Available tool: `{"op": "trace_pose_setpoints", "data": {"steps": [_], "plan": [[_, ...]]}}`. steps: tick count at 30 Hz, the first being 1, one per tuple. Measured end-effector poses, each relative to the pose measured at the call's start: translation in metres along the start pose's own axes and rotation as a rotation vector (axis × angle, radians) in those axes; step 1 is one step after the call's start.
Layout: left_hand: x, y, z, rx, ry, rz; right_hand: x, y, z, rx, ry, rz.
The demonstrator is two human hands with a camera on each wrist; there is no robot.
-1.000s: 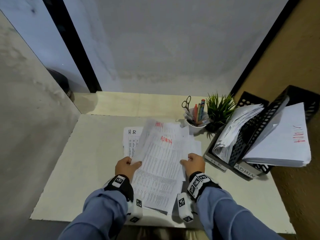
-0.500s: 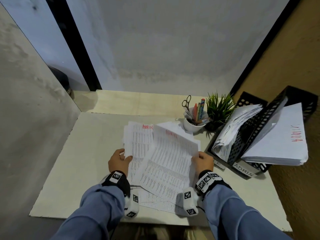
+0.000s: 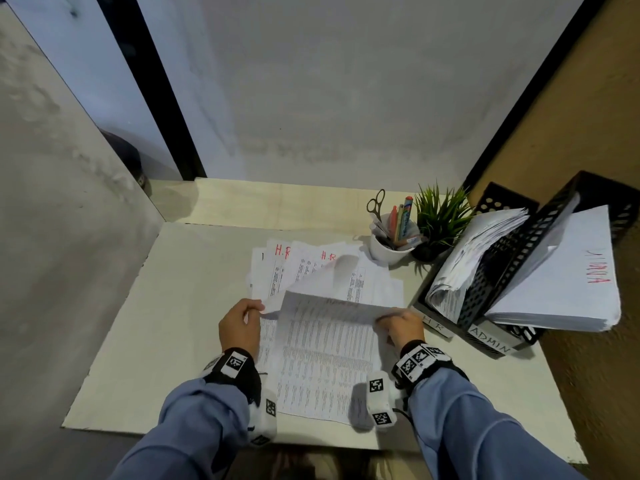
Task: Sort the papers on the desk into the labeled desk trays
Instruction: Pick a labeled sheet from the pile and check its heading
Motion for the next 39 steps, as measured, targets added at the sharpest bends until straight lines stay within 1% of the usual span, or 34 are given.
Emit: {"op": "trace_pose_setpoints", "data": {"steps": [2,4,6,8,11,12,13,15,17,19,21,24,26,27,29,31,33,34,36,39], "plan": [[-0.006,-0.004,-0.001,-0.007,0.049,0.046,-0.007,0.01,0.002,-0.03,0.028,0.033],[-0.014,-0.011,-0.002,-0.044,0.115,0.113,-0.006,0.007,-0.001,-0.052,0.027,0.017],[-0.02,-0.02,-0.002,-0.094,0.186,0.213,-0.008,0.003,0.006,-0.067,0.015,-0.106],[-0.024,-0.032,0.0,-0.169,0.251,0.267,-0.01,0.002,0.011,-0.072,-0.008,-0.175],[-0.02,-0.048,0.006,-0.331,0.317,0.338,-0.016,0.003,0.012,-0.04,-0.009,-0.211],[-0.019,-0.055,0.009,-0.395,0.345,0.373,-0.019,0.002,0.012,-0.032,-0.007,-0.257],[-0.015,-0.06,0.011,-0.451,0.352,0.371,-0.024,-0.003,0.015,-0.067,-0.007,-0.328],[0.007,-0.062,0.013,-0.482,0.266,0.311,-0.036,-0.017,0.023,-0.176,0.019,-0.444],[0.036,-0.057,0.012,-0.463,0.145,0.286,-0.056,-0.022,0.032,-0.233,0.091,-0.458],[0.071,-0.047,0.01,-0.405,0.015,0.236,-0.087,-0.021,0.044,-0.246,0.242,-0.354],[0.107,-0.032,0.007,-0.326,-0.094,0.277,-0.119,-0.017,0.054,-0.243,0.416,-0.259],[0.145,-0.012,0.003,-0.232,-0.175,0.399,-0.156,-0.007,0.075,-0.273,0.599,-0.283],[0.154,-0.009,0.002,-0.239,-0.204,0.381,-0.167,0.0,0.087,-0.282,0.666,-0.327],[0.154,-0.011,0.003,-0.255,-0.209,0.369,-0.166,0.002,0.089,-0.275,0.672,-0.329],[0.145,-0.018,0.008,-0.292,-0.183,0.343,-0.147,0.0,0.084,-0.252,0.611,-0.278],[0.121,-0.034,0.015,-0.357,-0.098,0.267,-0.111,-0.007,0.074,-0.237,0.477,-0.192],[0.09,-0.053,0.024,-0.439,0.023,0.167,-0.077,-0.012,0.067,-0.228,0.341,-0.189],[0.078,-0.06,0.026,-0.461,0.07,0.126,-0.067,-0.013,0.065,-0.215,0.306,-0.204],[0.071,-0.063,0.028,-0.459,0.088,0.093,-0.061,-0.012,0.063,-0.193,0.294,-0.204],[0.089,-0.063,0.03,-0.47,0.016,0.128,-0.075,-0.008,0.061,-0.212,0.35,-0.147]]}}
Point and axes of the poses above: each hand's wrist, its own z-axis away from the middle knuckle, its own y-axis out of the back of the hand, x = y × z, the point moved 9 cm from there along -z, towards the middle knuckle, and after that the axes turned 3 degrees about -z, right-handed, at the moved point
